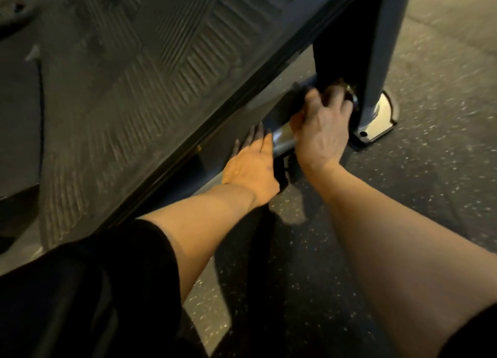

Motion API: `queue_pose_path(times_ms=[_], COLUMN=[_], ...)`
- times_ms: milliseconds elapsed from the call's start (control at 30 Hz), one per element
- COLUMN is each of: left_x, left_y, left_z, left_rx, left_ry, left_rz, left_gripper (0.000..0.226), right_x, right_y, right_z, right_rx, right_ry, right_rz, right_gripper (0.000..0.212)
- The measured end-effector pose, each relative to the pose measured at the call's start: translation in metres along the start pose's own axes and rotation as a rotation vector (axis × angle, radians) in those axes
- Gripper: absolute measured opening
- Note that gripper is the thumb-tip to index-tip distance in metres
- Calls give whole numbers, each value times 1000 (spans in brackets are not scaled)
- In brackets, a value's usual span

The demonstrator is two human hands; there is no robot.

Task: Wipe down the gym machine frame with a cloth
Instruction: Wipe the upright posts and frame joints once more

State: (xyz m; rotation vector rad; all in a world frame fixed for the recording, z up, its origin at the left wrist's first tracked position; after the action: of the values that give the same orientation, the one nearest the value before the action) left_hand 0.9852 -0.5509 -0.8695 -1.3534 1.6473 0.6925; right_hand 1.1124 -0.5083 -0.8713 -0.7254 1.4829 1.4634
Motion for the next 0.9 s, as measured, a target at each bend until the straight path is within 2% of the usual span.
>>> queue_pose_path(times_ms=[100,267,367,467,533,633,900], left_x=[-8,-23,-26,-28,-29,-30,-37], left_y=[-11,-37,-40,-39,-39,-38,-32], left_z=[18,39,43,42,43,43,50], left_rx=[-5,-79,-109,-110,-98,-83,-41], left_ry=[25,90,113,144,160,186,209], left_rz=[31,22,65,95,87,65,41], left_gripper=[92,94,97,102,103,104,103], right_x=[5,-5,-7,-2,-5,-7,3], right_y=[-4,-20,-26,-42,-43,-33,-36], right_z=[11,56,52,29,24,32,24], right_rx=[-176,-166,-251,-207,-175,-116,-93], right_ry=[41,192,85,0,-29,44,-40], right_rz=[-200,-223,-234,-272,-262,-225,-59], right_gripper=[31,32,32,40,37,30,34])
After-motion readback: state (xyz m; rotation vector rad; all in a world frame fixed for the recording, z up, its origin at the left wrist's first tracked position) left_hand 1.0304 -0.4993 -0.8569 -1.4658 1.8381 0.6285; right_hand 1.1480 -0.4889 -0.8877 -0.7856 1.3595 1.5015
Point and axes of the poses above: each hand's wrist, its own z-axis towards the middle knuckle, its own x-axis out of the palm, y = z × x, the point moved 4 cm from there along z, towards the middle knuckle, and after that the axes turned 14 degrees about y, right-handed, at the moved point
